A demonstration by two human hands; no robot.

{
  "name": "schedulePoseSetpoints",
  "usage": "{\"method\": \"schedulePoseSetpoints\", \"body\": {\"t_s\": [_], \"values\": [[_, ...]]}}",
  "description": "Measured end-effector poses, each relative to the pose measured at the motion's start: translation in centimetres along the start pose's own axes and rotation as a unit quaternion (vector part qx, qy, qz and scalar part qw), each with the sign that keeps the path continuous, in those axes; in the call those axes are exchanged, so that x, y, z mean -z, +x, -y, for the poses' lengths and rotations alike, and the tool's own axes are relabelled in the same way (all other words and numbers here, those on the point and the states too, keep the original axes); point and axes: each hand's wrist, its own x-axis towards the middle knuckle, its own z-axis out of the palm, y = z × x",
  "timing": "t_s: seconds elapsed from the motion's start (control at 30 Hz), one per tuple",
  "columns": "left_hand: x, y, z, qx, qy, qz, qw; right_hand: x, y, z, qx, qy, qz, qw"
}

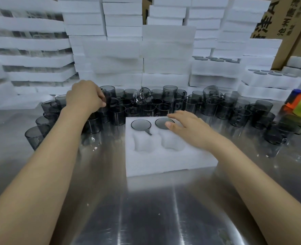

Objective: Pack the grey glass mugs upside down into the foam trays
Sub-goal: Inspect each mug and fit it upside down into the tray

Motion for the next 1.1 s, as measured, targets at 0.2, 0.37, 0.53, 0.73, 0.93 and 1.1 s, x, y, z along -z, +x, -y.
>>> {"method": "schedulePoseSetpoints", "body": {"t_s": [0.2,0.37,0.53,0.73,0.93,1.1], "values": [[3.0,-2.4,-4.9,-0.244,-0.152,0.032,0.957,0.2,0.1,0.3,0.045,0.186,-0.058,0.980],[1.3,-4.8,-8.5,-0.392,-0.155,0.130,0.897,0.5,-0.2,0.8,0.136,0.361,-0.124,0.914],[-0.3,-5.0,-9.0,-0.426,-0.191,0.111,0.878,0.5,0.0,0.8,0.196,0.302,-0.235,0.903],[-0.8,-4.6,-8.8,-0.432,-0.185,0.106,0.876,0.4,0.1,0.9,0.266,0.297,-0.296,0.868],[-0.6,-4.6,-8.9,-0.396,-0.159,0.108,0.898,0.9,0.0,0.4,0.205,0.327,-0.291,0.876],[0.0,-3.5,-7.0,-0.259,-0.063,0.111,0.957,2.2,0.4,-2.1,0.057,0.412,-0.236,0.878]]}}
